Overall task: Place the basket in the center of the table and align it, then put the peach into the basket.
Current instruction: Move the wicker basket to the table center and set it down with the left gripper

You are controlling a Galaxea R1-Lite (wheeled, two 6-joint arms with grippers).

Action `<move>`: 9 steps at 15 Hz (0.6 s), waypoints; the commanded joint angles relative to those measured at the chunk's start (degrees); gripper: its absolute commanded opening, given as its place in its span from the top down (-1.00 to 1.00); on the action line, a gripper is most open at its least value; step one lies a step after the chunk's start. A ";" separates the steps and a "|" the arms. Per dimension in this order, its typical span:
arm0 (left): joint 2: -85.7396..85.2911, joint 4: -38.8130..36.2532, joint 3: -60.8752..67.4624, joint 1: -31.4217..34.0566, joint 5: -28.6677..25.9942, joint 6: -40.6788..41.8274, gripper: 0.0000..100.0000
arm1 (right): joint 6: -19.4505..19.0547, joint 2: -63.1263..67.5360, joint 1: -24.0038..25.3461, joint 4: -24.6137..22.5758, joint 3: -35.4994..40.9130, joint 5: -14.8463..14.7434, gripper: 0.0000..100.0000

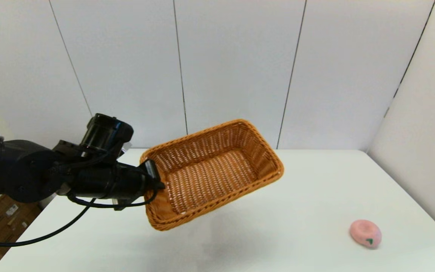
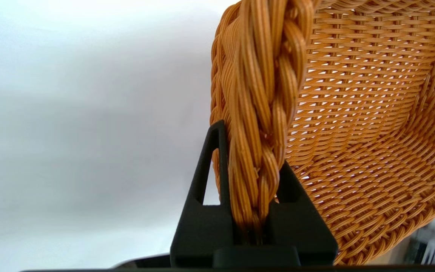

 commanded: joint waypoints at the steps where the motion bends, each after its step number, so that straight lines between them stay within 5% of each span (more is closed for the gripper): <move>1: 6.52 -0.04 -4.08 -5.80 -0.05 2.11 1.00 | 0.00 0.07 0.11 -0.02 0.01 0.00 -1.00; 9: 14.69 -0.12 -4.96 -5.71 -1.37 11.08 1.00 | 0.00 0.07 0.02 -0.11 0.01 0.00 -1.00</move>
